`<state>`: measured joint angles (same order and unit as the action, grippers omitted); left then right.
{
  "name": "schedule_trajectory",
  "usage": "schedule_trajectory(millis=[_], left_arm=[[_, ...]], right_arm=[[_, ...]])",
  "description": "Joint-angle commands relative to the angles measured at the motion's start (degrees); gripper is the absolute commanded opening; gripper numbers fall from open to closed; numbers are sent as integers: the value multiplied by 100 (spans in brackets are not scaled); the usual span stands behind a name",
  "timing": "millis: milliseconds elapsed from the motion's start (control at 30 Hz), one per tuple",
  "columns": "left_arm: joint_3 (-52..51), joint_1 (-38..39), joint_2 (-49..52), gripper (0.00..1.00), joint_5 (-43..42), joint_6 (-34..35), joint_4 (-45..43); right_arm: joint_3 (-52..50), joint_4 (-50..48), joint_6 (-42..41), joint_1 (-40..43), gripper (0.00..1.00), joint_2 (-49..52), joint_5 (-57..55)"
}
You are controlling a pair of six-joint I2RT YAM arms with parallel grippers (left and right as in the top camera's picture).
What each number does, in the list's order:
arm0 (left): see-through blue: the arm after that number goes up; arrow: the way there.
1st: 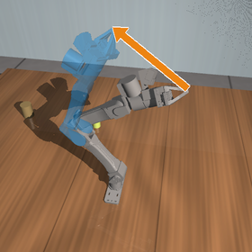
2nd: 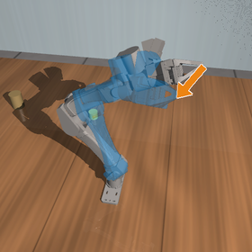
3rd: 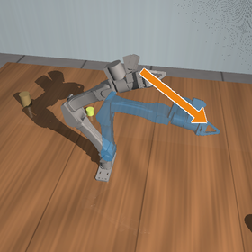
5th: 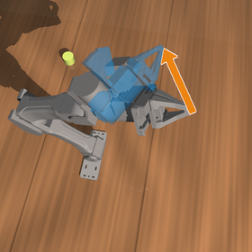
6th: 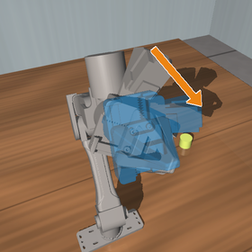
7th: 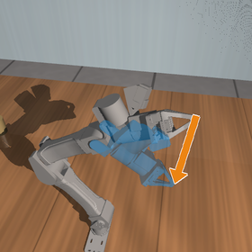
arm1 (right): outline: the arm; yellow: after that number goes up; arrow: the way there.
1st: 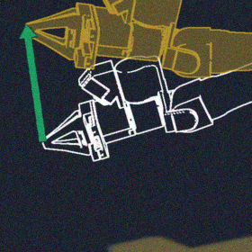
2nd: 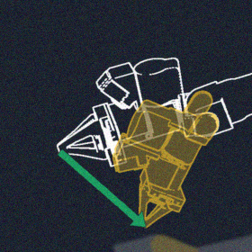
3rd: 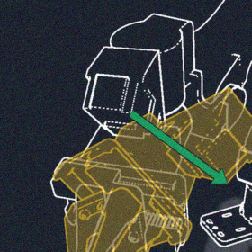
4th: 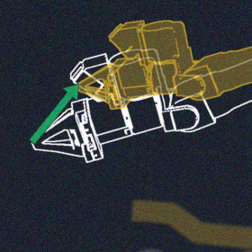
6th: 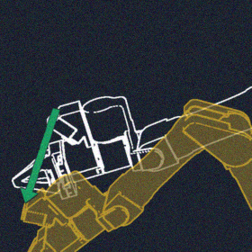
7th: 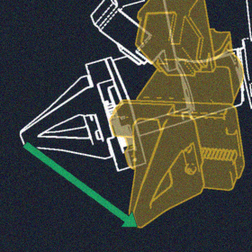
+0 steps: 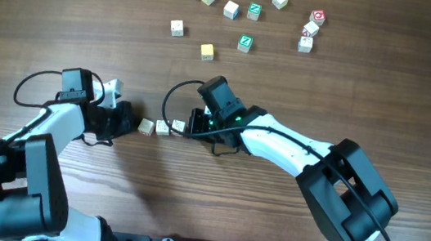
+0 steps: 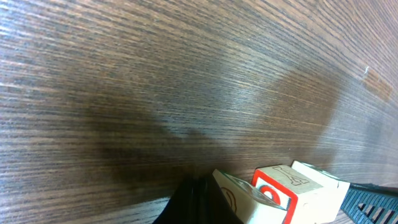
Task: Form a horizontal line
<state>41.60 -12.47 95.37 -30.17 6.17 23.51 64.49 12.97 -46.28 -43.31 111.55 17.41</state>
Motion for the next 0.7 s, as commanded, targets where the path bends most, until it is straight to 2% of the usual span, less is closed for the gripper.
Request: schedule_trajectory(millis=[0,667], left_arm=[[-59,26,76,4,-133,203,-15],[-59,437,76,4,-186,203,-107]], right_arm=[[-46,-35,-17,20,5,120,50],[-46,-295,44,4,5,306,457]])
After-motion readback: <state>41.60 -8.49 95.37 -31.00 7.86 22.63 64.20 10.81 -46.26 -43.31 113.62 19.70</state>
